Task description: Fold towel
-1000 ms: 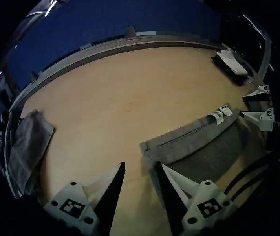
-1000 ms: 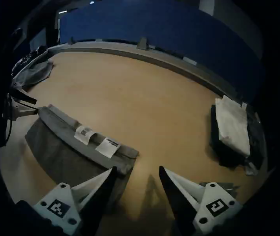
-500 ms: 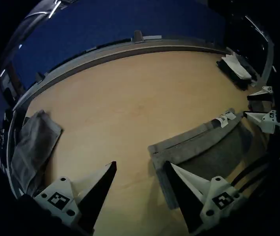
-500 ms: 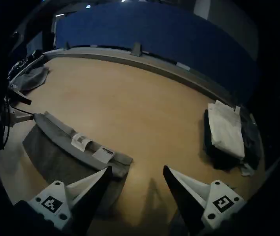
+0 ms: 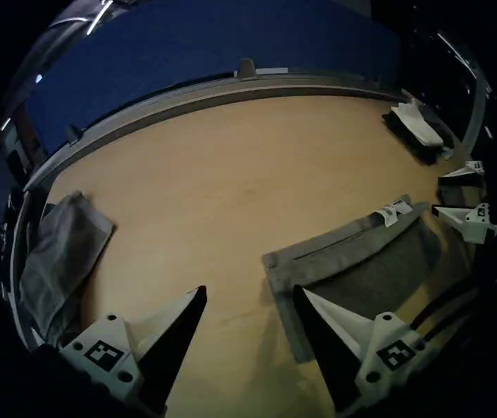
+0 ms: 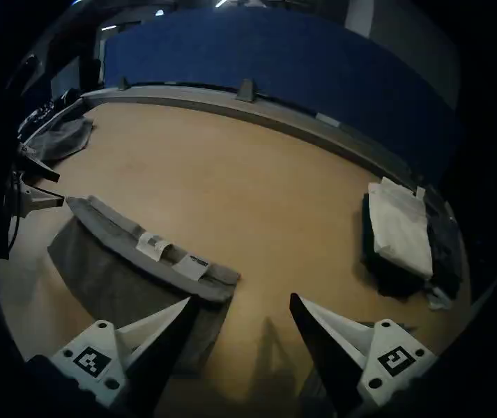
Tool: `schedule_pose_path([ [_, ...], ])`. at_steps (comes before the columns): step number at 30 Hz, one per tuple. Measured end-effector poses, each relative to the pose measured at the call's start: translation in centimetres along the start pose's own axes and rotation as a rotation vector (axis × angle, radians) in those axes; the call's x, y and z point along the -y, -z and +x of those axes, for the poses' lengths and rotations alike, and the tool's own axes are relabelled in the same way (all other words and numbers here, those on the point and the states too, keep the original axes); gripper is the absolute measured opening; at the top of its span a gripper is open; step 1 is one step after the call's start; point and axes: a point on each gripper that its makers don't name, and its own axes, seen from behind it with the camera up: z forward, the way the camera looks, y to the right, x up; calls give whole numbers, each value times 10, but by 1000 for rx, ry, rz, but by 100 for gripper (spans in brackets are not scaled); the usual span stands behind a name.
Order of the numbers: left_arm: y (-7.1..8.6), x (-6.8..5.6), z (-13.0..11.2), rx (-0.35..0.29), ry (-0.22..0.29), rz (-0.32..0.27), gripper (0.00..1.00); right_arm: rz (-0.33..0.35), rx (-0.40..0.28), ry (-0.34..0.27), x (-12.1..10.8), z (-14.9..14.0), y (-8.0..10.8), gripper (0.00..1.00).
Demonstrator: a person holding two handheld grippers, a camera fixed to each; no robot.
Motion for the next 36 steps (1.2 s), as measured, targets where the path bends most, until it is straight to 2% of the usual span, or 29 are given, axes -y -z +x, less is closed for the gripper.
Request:
schedule_pose_path([
  [9, 13, -5, -24, 17, 28, -9, 91, 27, 25, -2, 8, -23, 12, 100],
  [18, 33, -17, -57, 31, 102, -22, 92, 83, 52, 11, 31, -51, 24, 100],
  [25, 45, -26, -84, 49, 160, -37, 91, 119, 68, 1, 43, -66, 26, 100],
  [30, 48, -31, -96, 57, 188, -43, 91, 140, 76, -19, 46, -71, 25, 95],
  [36, 49, -34, -100, 57, 194, -47, 92, 153, 90, -28, 47, -77, 24, 85],
])
